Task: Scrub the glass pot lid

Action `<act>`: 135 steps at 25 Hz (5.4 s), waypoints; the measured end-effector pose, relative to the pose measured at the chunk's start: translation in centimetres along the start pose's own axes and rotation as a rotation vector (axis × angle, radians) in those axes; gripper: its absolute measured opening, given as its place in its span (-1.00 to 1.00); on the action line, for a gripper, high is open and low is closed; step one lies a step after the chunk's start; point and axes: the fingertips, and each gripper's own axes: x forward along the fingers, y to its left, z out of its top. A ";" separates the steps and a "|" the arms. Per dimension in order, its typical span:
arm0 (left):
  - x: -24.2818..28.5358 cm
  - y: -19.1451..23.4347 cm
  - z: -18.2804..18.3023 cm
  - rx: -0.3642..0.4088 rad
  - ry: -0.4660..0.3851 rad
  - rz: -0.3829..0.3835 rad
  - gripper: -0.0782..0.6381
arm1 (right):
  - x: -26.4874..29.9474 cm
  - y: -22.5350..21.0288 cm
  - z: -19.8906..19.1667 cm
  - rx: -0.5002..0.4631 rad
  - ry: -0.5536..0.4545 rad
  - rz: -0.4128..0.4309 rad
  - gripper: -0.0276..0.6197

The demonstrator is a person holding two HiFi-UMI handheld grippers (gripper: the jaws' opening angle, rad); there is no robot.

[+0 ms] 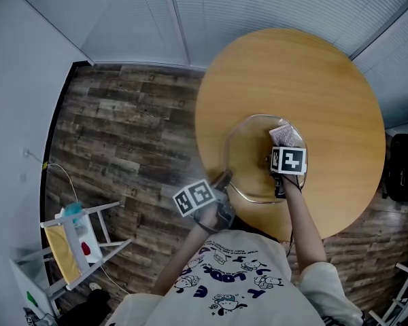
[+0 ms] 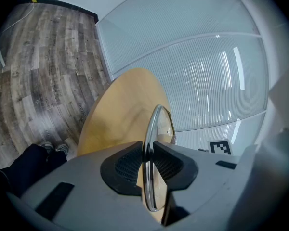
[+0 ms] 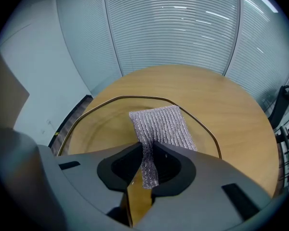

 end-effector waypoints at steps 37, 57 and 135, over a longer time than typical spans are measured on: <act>0.0 -0.2 -0.2 -0.020 0.005 -0.012 -0.58 | -1.8 -2.4 -2.8 0.015 0.036 -0.043 -0.68; 0.1 -0.2 -0.1 -0.039 -0.010 -0.007 -0.58 | -2.7 -1.6 -4.9 -0.076 0.086 -0.016 -0.68; 0.1 -0.2 -0.3 -0.065 -0.017 -0.005 -0.58 | -5.5 4.6 -10.2 -0.076 0.196 0.155 -0.68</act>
